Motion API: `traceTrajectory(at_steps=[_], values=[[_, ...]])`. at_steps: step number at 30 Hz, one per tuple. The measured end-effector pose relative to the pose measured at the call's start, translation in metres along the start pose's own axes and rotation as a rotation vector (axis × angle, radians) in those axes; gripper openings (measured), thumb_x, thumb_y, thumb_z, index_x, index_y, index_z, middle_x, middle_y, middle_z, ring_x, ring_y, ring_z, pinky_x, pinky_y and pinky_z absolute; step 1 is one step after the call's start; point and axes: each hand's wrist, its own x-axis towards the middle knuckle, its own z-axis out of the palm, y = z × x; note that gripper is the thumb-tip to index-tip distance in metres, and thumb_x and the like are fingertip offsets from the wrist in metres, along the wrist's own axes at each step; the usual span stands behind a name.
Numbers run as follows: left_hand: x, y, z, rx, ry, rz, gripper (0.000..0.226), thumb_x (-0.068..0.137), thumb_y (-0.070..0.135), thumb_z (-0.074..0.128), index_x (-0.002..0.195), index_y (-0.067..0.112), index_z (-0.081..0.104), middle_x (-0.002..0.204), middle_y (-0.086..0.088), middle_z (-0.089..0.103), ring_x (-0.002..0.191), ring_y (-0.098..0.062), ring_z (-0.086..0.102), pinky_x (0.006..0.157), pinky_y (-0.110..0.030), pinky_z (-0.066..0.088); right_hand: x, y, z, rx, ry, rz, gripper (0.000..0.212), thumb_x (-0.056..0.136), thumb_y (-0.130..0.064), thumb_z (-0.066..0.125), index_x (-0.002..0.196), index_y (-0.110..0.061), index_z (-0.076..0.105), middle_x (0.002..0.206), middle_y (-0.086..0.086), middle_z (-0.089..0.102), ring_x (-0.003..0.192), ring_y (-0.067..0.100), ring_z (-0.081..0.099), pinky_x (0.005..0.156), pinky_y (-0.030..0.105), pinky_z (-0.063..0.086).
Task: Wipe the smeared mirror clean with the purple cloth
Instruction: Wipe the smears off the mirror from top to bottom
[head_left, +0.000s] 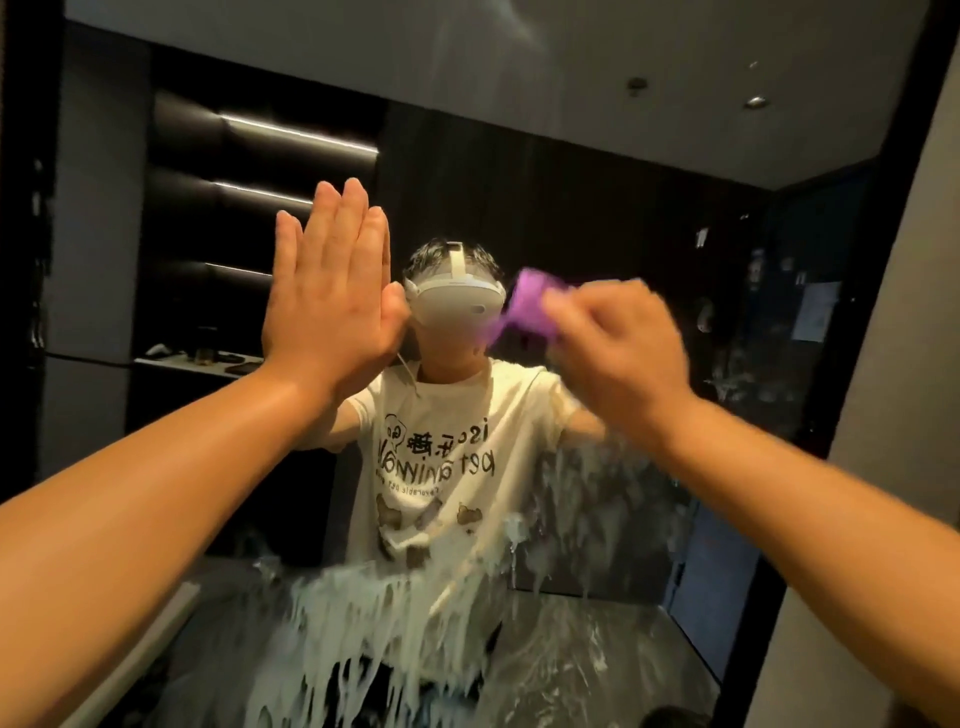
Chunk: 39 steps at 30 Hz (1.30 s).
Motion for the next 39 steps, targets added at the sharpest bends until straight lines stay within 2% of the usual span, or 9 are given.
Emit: traceTrajectory(at_steps=[3,6,11,16,21,26,31,35,39], values=[[-0.001,0.002,-0.004,-0.013,-0.01,-0.008,0.071,0.092,0.037,0.024,0.153,0.001,0.026,0.163,-0.019,0.014,0.151,-0.034,0.007,0.121,-0.055,0.006,-0.099,-0.035,0.028,0.097,-0.101,-0.196,0.013,0.101,-0.034,0.059,0.1,-0.025,0.068,0.083,-0.005,0.067,0.076,0.016,0.055,0.067,0.037,0.048],[-0.002,0.007,-0.009,-0.02,-0.04,-0.042,0.07,0.093,0.035,0.028,0.154,0.002,0.023,0.164,-0.018,0.011,0.152,-0.033,0.003,0.122,-0.054,0.004,-0.181,-0.041,0.061,0.036,-0.162,-0.398,0.034,0.093,-0.015,0.067,0.126,-0.018,0.059,0.101,0.002,0.063,0.073,0.022,0.059,0.062,0.039,0.05],[0.001,0.032,-0.015,-0.01,-0.067,-0.049,0.068,0.097,0.032,0.037,0.154,0.001,0.018,0.164,-0.019,0.007,0.152,-0.034,0.001,0.122,-0.054,0.004,-0.173,-0.04,0.045,0.102,-0.163,-0.431,0.026,0.096,-0.014,0.064,0.121,-0.017,0.063,0.101,0.004,0.065,0.077,0.023,0.058,0.065,0.036,0.047],[0.011,0.065,-0.008,-0.02,-0.064,0.046,0.066,0.097,0.033,0.04,0.154,0.005,0.021,0.164,-0.017,0.007,0.152,-0.033,0.002,0.121,-0.053,0.004,-0.04,0.042,-0.031,0.112,0.107,-0.109,0.008,0.094,-0.015,0.059,0.098,-0.012,0.065,0.087,0.007,0.06,0.075,0.034,0.055,0.064,0.043,0.045],[0.015,0.081,0.006,0.037,-0.035,0.073,0.066,0.097,0.035,0.04,0.153,0.004,0.026,0.163,-0.018,0.014,0.151,-0.035,0.008,0.12,-0.055,0.008,0.083,0.148,-0.079,-0.175,0.446,0.195,0.039,0.098,-0.028,0.046,0.131,-0.012,0.057,0.121,0.02,0.057,0.11,0.037,0.054,0.091,0.037,0.041],[0.015,0.079,0.015,0.121,0.014,0.102,0.063,0.099,0.037,0.034,0.151,0.003,0.027,0.162,-0.02,0.017,0.15,-0.036,0.011,0.119,-0.058,0.015,0.1,0.171,-0.073,-0.273,0.321,0.323,0.042,0.099,-0.033,0.043,0.139,-0.021,0.047,0.134,0.013,0.049,0.122,0.032,0.048,0.099,0.04,0.044],[0.014,0.08,0.016,0.066,0.036,0.085,0.065,0.098,0.034,0.042,0.152,0.003,0.025,0.163,-0.019,0.013,0.151,-0.035,0.007,0.119,-0.057,0.009,-0.006,0.091,-0.018,0.01,0.336,0.14,0.016,0.096,-0.022,0.058,0.103,-0.015,0.069,0.093,0.015,0.064,0.082,0.036,0.057,0.068,0.047,0.046],[0.014,0.082,0.013,0.03,0.023,0.087,0.065,0.097,0.034,0.035,0.152,0.001,0.026,0.163,-0.02,0.013,0.151,-0.036,0.007,0.12,-0.059,0.009,-0.154,0.025,0.026,0.117,-0.184,-0.094,0.025,0.103,-0.042,0.045,0.091,-0.032,0.064,0.086,-0.012,0.054,0.079,0.011,0.048,0.066,0.035,0.043],[0.012,0.084,0.007,0.031,0.002,0.067,0.065,0.097,0.034,0.032,0.152,0.0,0.024,0.163,-0.02,0.011,0.152,-0.035,0.005,0.121,-0.058,0.007,-0.246,0.003,0.04,0.158,-0.271,-0.279,0.019,0.098,-0.015,0.062,0.115,-0.024,0.065,0.097,0.001,0.067,0.079,0.02,0.056,0.064,0.035,0.045]])
